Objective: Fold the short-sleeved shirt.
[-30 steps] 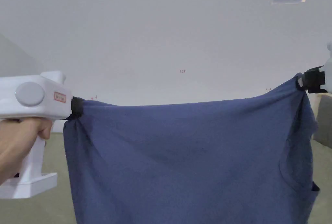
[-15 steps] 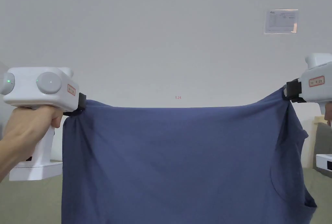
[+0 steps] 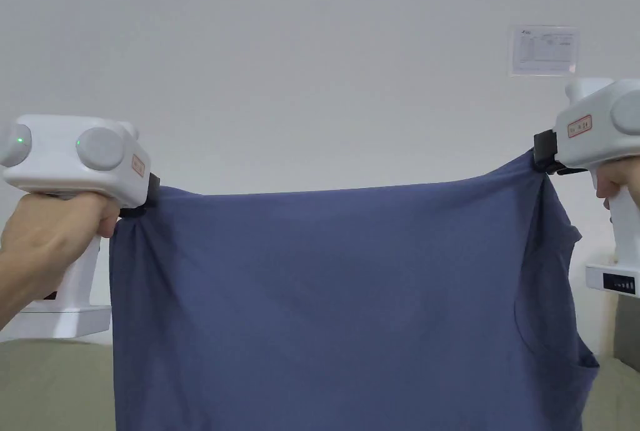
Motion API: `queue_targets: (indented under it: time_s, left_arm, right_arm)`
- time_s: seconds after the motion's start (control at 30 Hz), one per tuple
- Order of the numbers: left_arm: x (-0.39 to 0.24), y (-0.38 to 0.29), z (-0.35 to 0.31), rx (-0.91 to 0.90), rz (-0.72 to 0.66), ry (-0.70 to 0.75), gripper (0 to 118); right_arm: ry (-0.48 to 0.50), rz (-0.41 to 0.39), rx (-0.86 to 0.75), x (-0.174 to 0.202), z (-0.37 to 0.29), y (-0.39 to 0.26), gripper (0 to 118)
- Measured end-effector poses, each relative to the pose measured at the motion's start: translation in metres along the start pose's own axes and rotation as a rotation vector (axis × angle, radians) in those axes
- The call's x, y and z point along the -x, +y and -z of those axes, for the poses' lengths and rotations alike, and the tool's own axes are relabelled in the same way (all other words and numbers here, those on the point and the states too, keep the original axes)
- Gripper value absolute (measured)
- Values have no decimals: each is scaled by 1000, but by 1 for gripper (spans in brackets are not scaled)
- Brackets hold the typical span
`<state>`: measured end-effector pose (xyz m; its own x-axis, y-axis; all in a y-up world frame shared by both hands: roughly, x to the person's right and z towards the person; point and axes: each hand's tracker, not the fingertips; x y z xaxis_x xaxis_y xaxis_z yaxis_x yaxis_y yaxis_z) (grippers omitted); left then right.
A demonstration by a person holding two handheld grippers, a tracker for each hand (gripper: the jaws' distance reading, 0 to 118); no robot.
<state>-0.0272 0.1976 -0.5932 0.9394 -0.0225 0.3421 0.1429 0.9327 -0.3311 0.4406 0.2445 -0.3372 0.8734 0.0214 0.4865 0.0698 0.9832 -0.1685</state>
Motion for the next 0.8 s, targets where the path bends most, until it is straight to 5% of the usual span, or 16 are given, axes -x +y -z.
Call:
queue_targets:
  time_s: [0.27, 0.57, 0.8]
  left_arm:
    - [-7, -12, 73, -23, -7, 38, 2]
    - [-1, -106, 150, 98, 14, 36, 2]
    - [10, -214, 145, 192, 92, -35, 2]
  right_arm:
    - [-13, -3, 2, 14, 72, -25, 3]
    - [-4, -23, 150, 28, 134, -134, 3]
    - [37, -22, 249, 27, 92, -260, 3]
